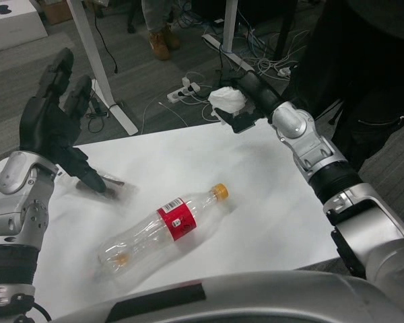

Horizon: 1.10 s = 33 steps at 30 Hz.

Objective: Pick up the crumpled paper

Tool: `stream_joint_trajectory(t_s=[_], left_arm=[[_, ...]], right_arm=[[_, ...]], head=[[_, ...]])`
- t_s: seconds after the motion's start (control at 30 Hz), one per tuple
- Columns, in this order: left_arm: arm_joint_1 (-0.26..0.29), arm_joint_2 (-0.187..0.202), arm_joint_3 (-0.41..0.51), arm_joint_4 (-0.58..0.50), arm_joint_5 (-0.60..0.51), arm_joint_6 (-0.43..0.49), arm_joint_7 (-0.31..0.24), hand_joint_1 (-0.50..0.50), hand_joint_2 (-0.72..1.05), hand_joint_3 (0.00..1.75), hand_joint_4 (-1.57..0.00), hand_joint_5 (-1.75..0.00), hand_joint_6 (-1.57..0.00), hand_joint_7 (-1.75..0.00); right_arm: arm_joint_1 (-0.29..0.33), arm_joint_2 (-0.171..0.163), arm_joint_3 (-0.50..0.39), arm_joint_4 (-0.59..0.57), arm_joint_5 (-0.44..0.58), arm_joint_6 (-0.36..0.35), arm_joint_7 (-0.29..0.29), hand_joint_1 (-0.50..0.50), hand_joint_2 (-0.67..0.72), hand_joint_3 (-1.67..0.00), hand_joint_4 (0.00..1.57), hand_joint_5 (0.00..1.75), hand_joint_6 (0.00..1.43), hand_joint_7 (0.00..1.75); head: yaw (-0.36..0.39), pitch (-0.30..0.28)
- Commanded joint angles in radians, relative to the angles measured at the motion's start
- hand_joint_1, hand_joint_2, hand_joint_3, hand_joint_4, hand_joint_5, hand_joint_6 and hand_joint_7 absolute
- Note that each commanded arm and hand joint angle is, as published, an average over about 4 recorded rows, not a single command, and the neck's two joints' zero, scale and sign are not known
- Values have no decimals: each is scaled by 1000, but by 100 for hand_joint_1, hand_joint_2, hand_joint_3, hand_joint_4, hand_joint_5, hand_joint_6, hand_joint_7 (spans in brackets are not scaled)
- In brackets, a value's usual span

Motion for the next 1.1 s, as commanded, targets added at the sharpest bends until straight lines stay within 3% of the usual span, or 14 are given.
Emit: stream_joint_trajectory(t_s=[0.03,0.27,0.37,0.67,1.1], left_arm=[[2,6,2,4,-2,-2,-3,-50,-64,0,0,0,0,0],[4,6,1,3,-7,-3,-3,-50,-64,0,0,0,0,0],[7,6,3,2,-8,-3,-3,-50,-64,0,0,0,0,0],[9,6,7,1,-8,-3,-3,-50,-61,0,0,0,0,0],[8,1,19,-16,-8,-13,-3,-50,-61,0,0,0,0,0]], right_arm=[[56,30,-38,-113,338,-224,-99,-46,-54,-159,62,97,113,161],[76,29,-39,-217,350,-231,-129,-46,-54,-159,69,97,117,159],[79,29,-26,-219,358,-231,-130,-46,-54,-159,69,97,117,155],[90,35,-26,-231,362,-233,-130,-46,-54,-159,71,97,117,161],[125,38,-35,-231,375,-233,-129,-42,-54,-159,74,97,120,155]], head=[[-4,22],[-3,80],[0,128],[16,173],[43,264]])
